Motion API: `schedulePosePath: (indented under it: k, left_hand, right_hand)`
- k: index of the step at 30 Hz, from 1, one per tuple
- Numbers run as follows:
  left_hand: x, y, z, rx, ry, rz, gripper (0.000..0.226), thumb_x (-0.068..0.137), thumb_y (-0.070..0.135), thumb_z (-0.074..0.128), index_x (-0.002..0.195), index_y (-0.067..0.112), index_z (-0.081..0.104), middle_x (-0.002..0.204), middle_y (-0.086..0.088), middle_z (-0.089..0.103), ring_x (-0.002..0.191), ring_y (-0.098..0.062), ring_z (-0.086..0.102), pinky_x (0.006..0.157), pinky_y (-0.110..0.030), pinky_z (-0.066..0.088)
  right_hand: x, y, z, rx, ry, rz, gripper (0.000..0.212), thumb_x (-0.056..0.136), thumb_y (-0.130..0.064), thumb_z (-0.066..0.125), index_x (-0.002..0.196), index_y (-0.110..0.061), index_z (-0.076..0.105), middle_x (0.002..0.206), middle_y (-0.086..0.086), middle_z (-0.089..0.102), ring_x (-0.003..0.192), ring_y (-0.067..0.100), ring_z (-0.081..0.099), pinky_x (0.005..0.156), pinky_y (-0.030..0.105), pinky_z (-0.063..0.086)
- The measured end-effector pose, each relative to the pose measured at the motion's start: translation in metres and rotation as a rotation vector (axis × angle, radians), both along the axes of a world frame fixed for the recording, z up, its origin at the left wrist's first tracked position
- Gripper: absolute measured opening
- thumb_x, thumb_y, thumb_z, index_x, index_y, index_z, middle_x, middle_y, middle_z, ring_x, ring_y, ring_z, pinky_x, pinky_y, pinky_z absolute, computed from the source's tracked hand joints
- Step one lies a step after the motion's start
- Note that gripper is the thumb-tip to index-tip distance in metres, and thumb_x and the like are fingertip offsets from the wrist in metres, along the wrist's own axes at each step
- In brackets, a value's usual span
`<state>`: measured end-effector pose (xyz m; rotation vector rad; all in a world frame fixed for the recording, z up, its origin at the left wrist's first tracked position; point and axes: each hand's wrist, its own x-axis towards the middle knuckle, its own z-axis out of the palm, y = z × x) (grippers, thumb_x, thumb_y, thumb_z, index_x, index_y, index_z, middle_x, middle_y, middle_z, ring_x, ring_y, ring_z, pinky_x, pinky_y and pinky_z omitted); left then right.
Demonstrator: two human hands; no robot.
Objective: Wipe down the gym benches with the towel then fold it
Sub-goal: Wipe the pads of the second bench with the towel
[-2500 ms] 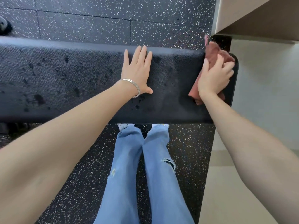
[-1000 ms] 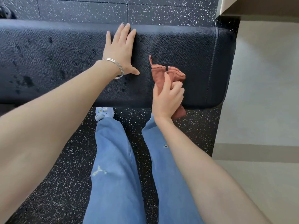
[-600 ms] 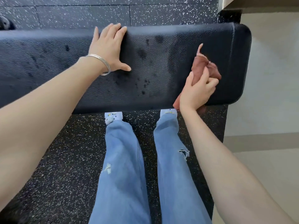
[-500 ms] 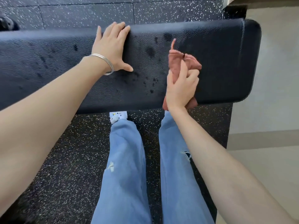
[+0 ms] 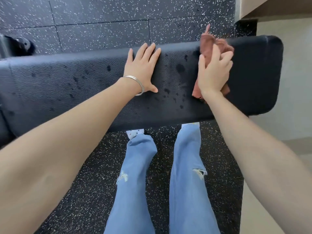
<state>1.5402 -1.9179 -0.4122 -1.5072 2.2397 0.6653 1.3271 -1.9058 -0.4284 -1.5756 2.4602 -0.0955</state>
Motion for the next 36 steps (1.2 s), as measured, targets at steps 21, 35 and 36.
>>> schedulePosePath:
  k: [21,35,36]
  left_hand:
    - [0.023,-0.006,0.006,0.055,-0.102,0.017,0.128,0.062,0.046,0.083,0.151,0.023,-0.006,0.159,0.002,-0.001,0.146,-0.024,0.001,0.117,-0.049,0.01]
    - [0.026,-0.004,0.003,0.017,-0.111,0.042,0.128,0.059,0.049,0.083,0.15,0.03,-0.005,0.159,0.006,-0.001,0.146,-0.02,0.0,0.118,-0.045,0.009]
    - [0.027,-0.004,0.003,0.014,-0.11,0.041,0.128,0.059,0.049,0.083,0.15,0.03,-0.006,0.159,0.006,-0.002,0.146,-0.02,0.0,0.119,-0.045,0.009]
  right_hand:
    - [0.005,-0.032,0.004,0.033,-0.002,0.524,0.042,0.089,-0.044,0.045,0.118,-0.015,0.053,0.11,0.018,0.051,0.094,0.035,0.05,0.07,0.041,0.042]
    - [0.042,-0.074,0.01,0.196,-0.108,0.369,0.044,0.084,-0.048,0.048,0.108,-0.014,0.061,0.113,0.013,0.051,0.099,0.034,0.053,0.076,0.038,0.043]
    - [0.05,-0.079,0.009,0.23,-0.131,0.422,0.044,0.085,-0.049,0.047,0.109,-0.014,0.061,0.113,0.013,0.052,0.1,0.034,0.054,0.076,0.038,0.043]
